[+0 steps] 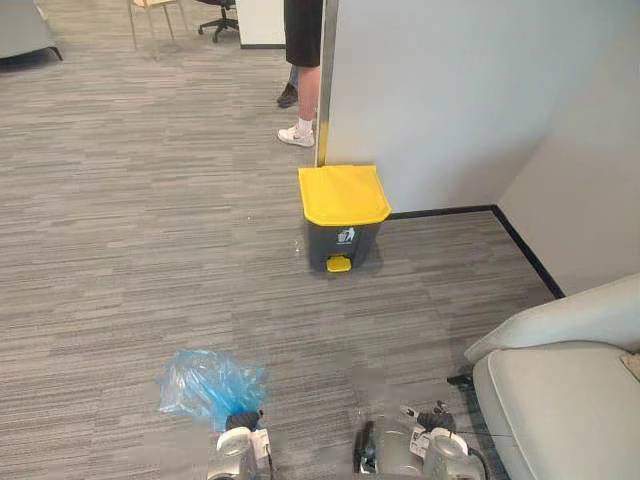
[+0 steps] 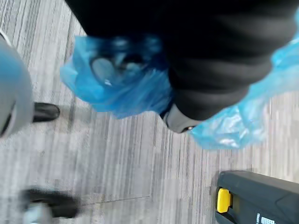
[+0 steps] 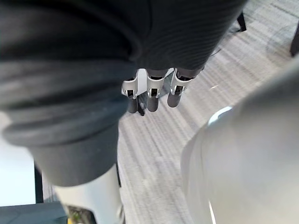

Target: Gather rubbish on tea table into small bin, then transfer packed bag to large trash can.

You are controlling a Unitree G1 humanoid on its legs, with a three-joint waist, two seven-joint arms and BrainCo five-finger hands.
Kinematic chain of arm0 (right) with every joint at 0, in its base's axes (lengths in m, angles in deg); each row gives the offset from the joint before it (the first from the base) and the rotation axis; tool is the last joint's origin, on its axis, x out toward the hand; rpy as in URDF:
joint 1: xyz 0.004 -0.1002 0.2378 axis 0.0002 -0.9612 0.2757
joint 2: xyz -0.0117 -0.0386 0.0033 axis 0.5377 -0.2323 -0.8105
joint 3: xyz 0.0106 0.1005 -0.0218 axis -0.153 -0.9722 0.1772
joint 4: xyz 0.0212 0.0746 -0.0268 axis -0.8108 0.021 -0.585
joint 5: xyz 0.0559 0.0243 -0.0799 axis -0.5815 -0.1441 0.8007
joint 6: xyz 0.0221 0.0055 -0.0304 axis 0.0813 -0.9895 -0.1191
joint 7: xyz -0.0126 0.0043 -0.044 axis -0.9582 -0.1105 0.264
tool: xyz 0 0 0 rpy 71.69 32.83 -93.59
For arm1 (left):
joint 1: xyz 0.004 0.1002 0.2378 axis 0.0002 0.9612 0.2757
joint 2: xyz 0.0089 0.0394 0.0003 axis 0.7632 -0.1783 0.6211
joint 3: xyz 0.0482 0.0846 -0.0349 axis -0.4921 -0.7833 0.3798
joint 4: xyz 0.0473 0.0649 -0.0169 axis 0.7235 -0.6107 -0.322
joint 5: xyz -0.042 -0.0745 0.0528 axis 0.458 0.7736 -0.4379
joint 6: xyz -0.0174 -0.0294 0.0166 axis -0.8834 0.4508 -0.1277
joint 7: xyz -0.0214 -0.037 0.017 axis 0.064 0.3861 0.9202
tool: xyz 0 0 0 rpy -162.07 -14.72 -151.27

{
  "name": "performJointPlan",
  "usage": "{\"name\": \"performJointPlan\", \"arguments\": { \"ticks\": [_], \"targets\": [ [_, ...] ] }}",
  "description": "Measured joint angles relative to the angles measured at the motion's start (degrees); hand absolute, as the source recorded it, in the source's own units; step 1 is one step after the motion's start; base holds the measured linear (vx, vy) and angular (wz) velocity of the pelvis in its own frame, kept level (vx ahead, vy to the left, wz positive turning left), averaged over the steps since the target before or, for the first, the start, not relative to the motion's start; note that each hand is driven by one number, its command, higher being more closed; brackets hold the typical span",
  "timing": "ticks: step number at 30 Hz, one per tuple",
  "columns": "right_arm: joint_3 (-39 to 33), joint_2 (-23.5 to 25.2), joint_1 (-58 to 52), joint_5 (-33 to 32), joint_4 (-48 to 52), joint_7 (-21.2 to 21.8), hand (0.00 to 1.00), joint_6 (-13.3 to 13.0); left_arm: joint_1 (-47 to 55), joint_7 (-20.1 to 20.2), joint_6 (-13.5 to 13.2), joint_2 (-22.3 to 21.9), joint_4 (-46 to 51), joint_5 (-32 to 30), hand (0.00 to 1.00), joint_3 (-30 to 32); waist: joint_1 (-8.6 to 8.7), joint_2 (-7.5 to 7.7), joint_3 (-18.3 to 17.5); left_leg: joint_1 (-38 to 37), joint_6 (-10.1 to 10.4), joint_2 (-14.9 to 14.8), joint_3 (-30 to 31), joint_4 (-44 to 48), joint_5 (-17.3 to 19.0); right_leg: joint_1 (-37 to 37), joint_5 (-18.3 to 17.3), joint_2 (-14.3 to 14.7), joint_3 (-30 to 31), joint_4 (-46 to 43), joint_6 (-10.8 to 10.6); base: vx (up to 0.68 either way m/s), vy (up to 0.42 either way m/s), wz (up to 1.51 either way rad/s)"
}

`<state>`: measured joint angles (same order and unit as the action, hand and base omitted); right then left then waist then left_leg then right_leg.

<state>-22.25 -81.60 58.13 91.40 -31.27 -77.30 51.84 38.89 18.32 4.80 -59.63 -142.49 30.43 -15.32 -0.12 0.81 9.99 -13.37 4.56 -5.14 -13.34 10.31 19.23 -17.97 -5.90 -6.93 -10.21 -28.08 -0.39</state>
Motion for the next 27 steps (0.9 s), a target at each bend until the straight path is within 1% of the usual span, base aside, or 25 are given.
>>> {"name": "performJointPlan", "arguments": {
  "ticks": [1, 2, 3, 4, 5, 6, 7, 8, 9, 10, 11, 12, 13, 14, 15, 16, 17, 18, 19, 21, 22, 23, 24, 26, 27],
  "targets": [
    [-0.05, -0.55, -0.02, 0.03, -0.16, -0.08, 0.00, -0.01, 0.51, 0.09, -0.04, -0.56, -0.32, -0.04, 1.00, -0.19, -0.26, -0.92, -0.65, 0.04, -0.15, -0.64, 0.82, 0.45, 0.02, -0.02, -2.37, 0.43, -0.38, -0.44, 0.17, 0.42, -0.208, 0.24],
    [-0.35, -0.90, 0.23, -0.03, -0.52, -0.16, 0.00, 0.20, 0.88, 0.16, -0.04, -0.52, -0.51, -0.04, 1.00, -0.26, 0.00, -1.96, -1.20, 1.46, -0.19, -1.74, 3.07, 4.09, -0.07, 0.22, -4.85, 0.95, -1.24, -1.67, 0.22, 0.40, -0.230, 0.44],
    [-0.37, -1.00, 0.22, -0.05, -0.37, -0.24, 0.00, 0.05, 0.73, 0.11, -0.06, -0.53, -0.45, -0.03, 1.00, -0.03, 0.55, -2.60, -0.85, 6.92, 0.36, -4.16, 6.29, 16.43, -0.36, 2.34, -6.54, 1.61, -3.31, -0.87, 0.77, 0.40, -0.262, 0.51],
    [-0.38, -1.02, 0.20, -0.06, -0.33, -0.26, 0.00, 0.07, 0.65, 0.13, -0.05, -0.43, -0.45, -0.02, 1.00, 0.04, 0.55, -2.85, -0.62, 9.78, 1.67, -5.27, 7.37, 22.32, -1.33, 3.74, -6.97, 2.20, -4.00, -0.21, 1.00, 0.39, -0.266, 0.49],
    [-0.18, -0.97, 0.05, -0.08, -0.42, -0.31, 0.00, 0.29, 0.59, 0.21, -0.03, -0.14, 0.14, 0.00, 1.00, 0.25, 0.16, -3.08, -0.44, 14.60, 4.13, -7.39, 9.25, 33.73, -4.30, 6.88, -7.54, 3.44, -4.86, 1.27, 2.29, 0.41, -0.216, 0.18],
    [0.33, -0.76, -0.16, -0.11, -0.50, -0.33, 0.00, 0.36, 0.61, 0.22, -0.03, -0.16, 1.04, 0.01, 1.00, 0.45, -0.28, -2.89, -0.28, 16.57, 4.56, -8.64, 9.01, 39.31, -4.54, 9.04, -8.19, 4.36, -4.92, 2.35, 2.88, 0.50, -0.201, -0.02],
    [1.55, -0.32, -0.14, -0.15, -1.04, -0.29, 0.00, 0.35, 0.86, 0.23, -0.16, -0.14, 2.43, 0.00, 1.00, 0.38, -0.85, -2.17, 0.16, 19.46, 3.96, -9.75, 7.76, 44.44, -4.23, 12.95, -9.04, 5.16, -4.89, 4.54, 3.66, 0.50, -0.123, -0.22],
    [2.09, 0.04, 0.10, -0.17, -1.71, -0.32, 0.00, 0.30, 0.90, 0.27, -0.16, -0.13, 3.07, 0.00, 1.00, 0.27, -0.97, -1.78, 0.19, 21.30, 3.33, -9.84, 6.19, 44.75, -3.87, 15.09, -9.41, 5.16, -4.84, 6.01, 3.81, 0.40, -0.061, -0.24],
    [2.48, 0.17, 0.38, -0.18, -1.93, -0.29, 0.00, 0.37, 0.90, 0.35, -0.14, -0.14, 3.25, -0.01, 1.00, 0.13, -0.97, -1.41, 0.13, 22.86, 2.64, -9.88, 4.85, 43.88, -3.48, 16.23, -9.23, 5.16, -4.62, 7.18, 3.46, 0.31, -0.016, -0.26],
    [2.34, 0.59, 0.43, -0.30, -1.91, -0.32, 0.00, 0.35, 0.97, 0.44, -0.14, -0.14, 3.56, -0.01, 1.00, 0.16, -1.15, -1.25, 0.09, 24.38, 1.94, -9.87, 2.53, 40.15, -3.04, 17.94, -8.95, 4.93, -3.99, 8.70, 3.11, 0.38, 0.051, -0.32],
    [2.19, 0.75, 0.51, -0.32, -1.90, -0.31, 0.00, 0.34, 0.86, 0.82, -0.12, -0.13, 3.60, -0.02, 1.00, 0.09, -1.43, -1.13, 0.10, 25.52, 1.20, -9.39, 1.01, 34.57, -2.62, 19.54, -8.72, 4.59, -3.31, 10.30, 2.74, 0.39, 0.084, -0.35],
    [1.59, 1.01, 0.50, -0.37, -1.88, -0.33, 0.00, 0.35, 0.69, 1.12, -0.11, -0.12, 3.70, -0.02, 1.00, -0.02, -1.56, -0.94, 0.25, 25.79, 1.10, -8.71, 0.25, 29.54, -2.70, 20.90, -8.55, 4.13, -3.00, 11.15, 2.44, 0.48, 0.149, -0.27],
    [0.63, 1.43, 0.48, -0.50, -1.84, -0.34, 0.00, 0.35, 0.53, 1.20, -0.11, -0.09, 3.71, -0.06, 1.00, -0.28, -1.68, -0.82, 0.32, 26.01, 0.53, -7.71, -0.24, 23.44, -3.41, 22.23, -8.33, 3.39, -2.83, 12.20, 1.99, 0.31, 0.140, -0.17],
    [0.17, 1.57, 0.35, -0.66, -1.81, -0.37, 0.00, 0.34, 0.33, 1.21, -0.09, -0.10, 3.70, -0.08, 1.00, -0.49, -1.69, -0.86, 0.26, 26.07, -0.65, -6.07, -0.10, 15.02, -7.15, 23.75, -8.35, 2.74, -2.65, 13.07, 0.79, 0.38, 0.201, -0.21],
    [0.24, 1.50, -0.32, -0.70, -2.09, -0.35, 0.00, 0.34, 0.40, 1.19, -0.15, -0.32, 3.89, -0.10, 1.00, -0.57, -2.01, -0.47, 0.04, 25.51, -0.81, -4.35, 0.98, 11.70, -13.76, 24.72, -8.95, 2.23, -1.44, 13.41, -0.88, 0.37, 0.209, -0.16],
    [0.89, 1.44, -0.55, -0.70, -2.31, -0.10, 0.00, 0.66, -0.02, 1.09, -0.15, -0.08, 3.92, -0.14, 1.00, -0.42, -2.47, 0.75, -0.76, 24.75, -1.27, -2.53, 0.61, 10.54, -13.98, 24.98, -8.64, 0.87, -0.27, 14.05, -1.71, 0.45, 0.265, 0.06],
    [0.45, 1.48, -0.73, -0.68, -2.16, -0.23, 0.00, 0.69, -0.43, 1.12, -0.19, 0.13, 3.89, -0.16, 1.00, -0.85, -2.26, 1.44, -1.38, 24.33, -2.43, -1.20, -0.09, 9.81, -13.36, 25.14, -7.75, -0.60, 0.19, 14.44, -2.73, 0.44, 0.273, 0.16],
    [0.07, 1.51, -1.18, -0.67, -2.10, -0.24, 0.00, 0.80, -0.38, 1.16, -0.13, 0.20, 3.64, -0.17, 1.00, -0.84, -2.41, 2.00, -1.64, 23.95, -3.28, -0.41, -1.28, 10.32, -12.65, 25.01, -6.96, -1.82, 1.42, 13.74, -3.34, 0.35, 0.238, 0.02],
    [0.16, 1.52, -1.11, -0.50, -1.89, -0.20, 0.00, 0.81, -0.15, 1.09, -0.04, 0.12, 3.26, -0.17, 1.00, -0.78, -2.85, 2.00, -1.62, 22.85, -3.70, -0.17, -2.36, 10.37, -11.82, 24.57, -6.43, -2.38, 2.39, 12.03, -3.67, 0.31, 0.222, -0.36],
    [0.35, 1.51, -0.98, -0.11, -1.93, -0.01, 0.00, 0.85, 0.14, 1.11, -0.08, 0.35, 3.25, -0.34, 1.00, -0.86, -3.04, 1.35, -1.55, 19.16, -4.21, 0.35, -3.67, 9.30, -9.22, 20.55, -4.65, -3.70, 4.29, 0.42, -5.58, 0.29, 0.211, -0.37],
    [0.32, 1.12, -1.26, -0.12, -1.52, 0.14, 0.00, 0.89, 0.17, 1.06, -0.05, 1.00, 2.70, -0.71, 1.00, -1.44, -2.86, 0.86, -1.17, 15.45, -4.36, 0.92, -3.65, 7.83, -6.63, 14.34, -1.02, -4.98, 6.20, -14.56, -7.25, 0.24, 0.164, -0.13],
    [0.30, 1.03, -1.22, -0.03, -1.53, 0.13, 0.00, 0.74, 0.29, 1.06, -0.06, 1.23, 2.61, -0.76, 1.00, -1.59, -2.72, 0.64, -1.01, 14.70, -4.41, 1.01, -3.63, 7.69, -6.24, 13.12, -0.97, -5.23, 6.44, -17.55, -7.11, 0.24, 0.111, -0.02],
    [0.34, 1.05, -1.22, -0.02, -1.27, 0.15, 0.00, 0.43, 0.52, 1.04, -0.01, 1.92, 1.75, -0.83, 1.00, -1.84, -2.55, 0.67, -1.02, 12.38, -4.37, 1.12, -3.51, 7.38, -5.67, 9.63, -1.97, -5.42, 6.35, -24.88, -6.76, 0.21, 0.054, 0.05],
    [0.31, 1.05, -1.22, -0.01, -1.09, 0.15, 0.00, 0.14, 0.48, 1.04, 0.12, 2.24, 1.33, -1.10, 1.00, -1.89, -2.33, 1.01, -1.24, 9.27, -4.20, 1.13, -2.84, 5.50, -5.56, 5.58, -4.19, -4.64, 4.91, -29.06, -6.62, 0.26, -0.004, 0.25],
    [0.25, 1.07, -1.26, -0.01, -0.21, 0.17, 0.00, 0.12, 0.25, 1.08, 0.12, 2.20, 1.32, -1.10, 1.00, -1.99, -1.81, 0.99, -1.24, 7.93, -3.67, 1.09, -1.70, 3.98, -5.18, 2.76, -5.57, -3.91, 3.72, -28.39, -6.25, 0.32, -0.077, 0.41]
  ]
}}
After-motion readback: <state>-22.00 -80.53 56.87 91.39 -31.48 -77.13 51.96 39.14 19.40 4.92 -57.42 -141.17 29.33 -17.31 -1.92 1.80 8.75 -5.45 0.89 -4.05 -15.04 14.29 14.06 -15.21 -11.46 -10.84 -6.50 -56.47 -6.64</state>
